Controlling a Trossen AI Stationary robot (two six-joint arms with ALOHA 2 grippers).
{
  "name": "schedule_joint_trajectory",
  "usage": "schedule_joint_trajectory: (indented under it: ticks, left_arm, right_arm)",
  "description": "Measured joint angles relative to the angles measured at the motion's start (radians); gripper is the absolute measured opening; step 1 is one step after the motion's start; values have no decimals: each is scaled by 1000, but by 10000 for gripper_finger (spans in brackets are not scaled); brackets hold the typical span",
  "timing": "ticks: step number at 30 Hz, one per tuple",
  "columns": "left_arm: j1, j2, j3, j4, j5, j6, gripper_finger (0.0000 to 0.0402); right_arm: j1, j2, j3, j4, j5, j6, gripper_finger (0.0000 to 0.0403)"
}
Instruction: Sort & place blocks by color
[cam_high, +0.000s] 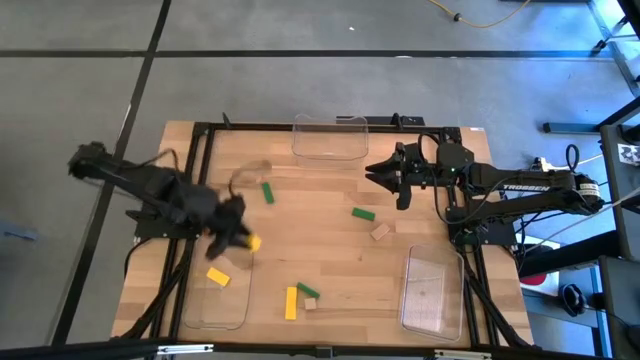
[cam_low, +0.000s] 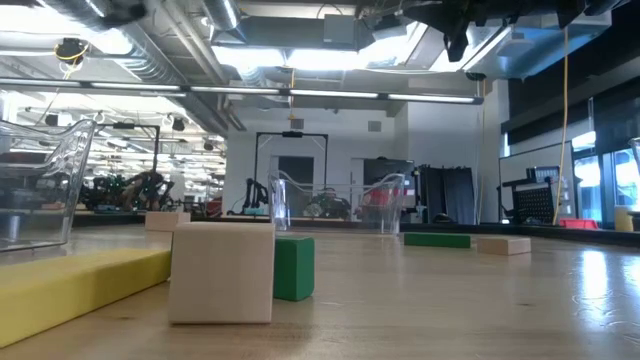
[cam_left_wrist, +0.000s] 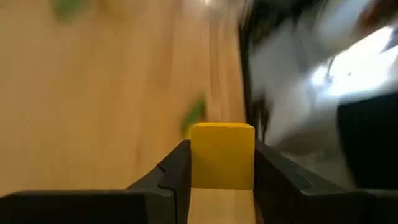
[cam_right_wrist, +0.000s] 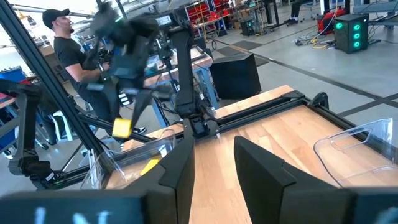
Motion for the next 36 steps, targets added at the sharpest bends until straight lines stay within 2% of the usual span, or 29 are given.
schedule_joint_trajectory:
  ticks: [6, 9, 13, 20, 36]
  left_arm:
    - [-289, 169, 15, -162, -30, -76, 125]
    - [-360, 238, -21, -204, -75, -85, 125]
    - [-366, 318, -85, -234, -122, -95, 124]
    - [-361, 395, -189, -166, -128, -94, 124]
    - [-361, 413, -195, -119, -164, -90, 127]
  right_arm:
    - [0, 0, 0, -2, 0, 0, 116]
    - [0, 0, 0, -4, 1, 0, 116]
    - [0, 0, 0, -7, 1, 0, 116]
    - [0, 0, 0, -7, 1, 0, 116]
    - [0, 0, 0, -8, 26, 2, 116]
